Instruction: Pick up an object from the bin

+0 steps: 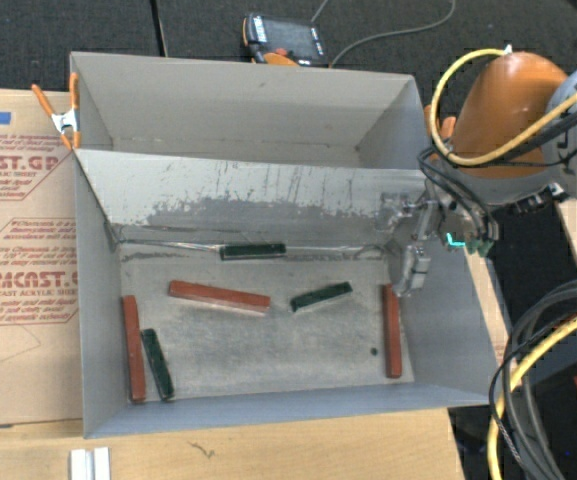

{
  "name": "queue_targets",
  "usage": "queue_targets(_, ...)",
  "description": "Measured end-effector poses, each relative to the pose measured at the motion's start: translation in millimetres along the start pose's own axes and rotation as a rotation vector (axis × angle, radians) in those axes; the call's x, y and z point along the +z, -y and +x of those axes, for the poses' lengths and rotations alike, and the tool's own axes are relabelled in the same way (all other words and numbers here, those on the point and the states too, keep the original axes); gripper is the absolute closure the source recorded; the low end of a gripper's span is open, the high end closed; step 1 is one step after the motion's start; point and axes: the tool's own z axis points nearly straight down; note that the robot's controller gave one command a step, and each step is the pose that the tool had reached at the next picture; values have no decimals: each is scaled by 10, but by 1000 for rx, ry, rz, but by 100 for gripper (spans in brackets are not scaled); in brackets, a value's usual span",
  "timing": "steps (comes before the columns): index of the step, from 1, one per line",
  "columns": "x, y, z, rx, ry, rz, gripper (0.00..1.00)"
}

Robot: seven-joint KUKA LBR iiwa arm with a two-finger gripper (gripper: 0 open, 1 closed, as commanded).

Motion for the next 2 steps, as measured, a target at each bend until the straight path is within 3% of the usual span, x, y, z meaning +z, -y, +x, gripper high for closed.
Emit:
queue_targets(1,1283,-270,144,18,-2,-1,0)
queue_targets(2,1227,-259,119,19,5,0,100)
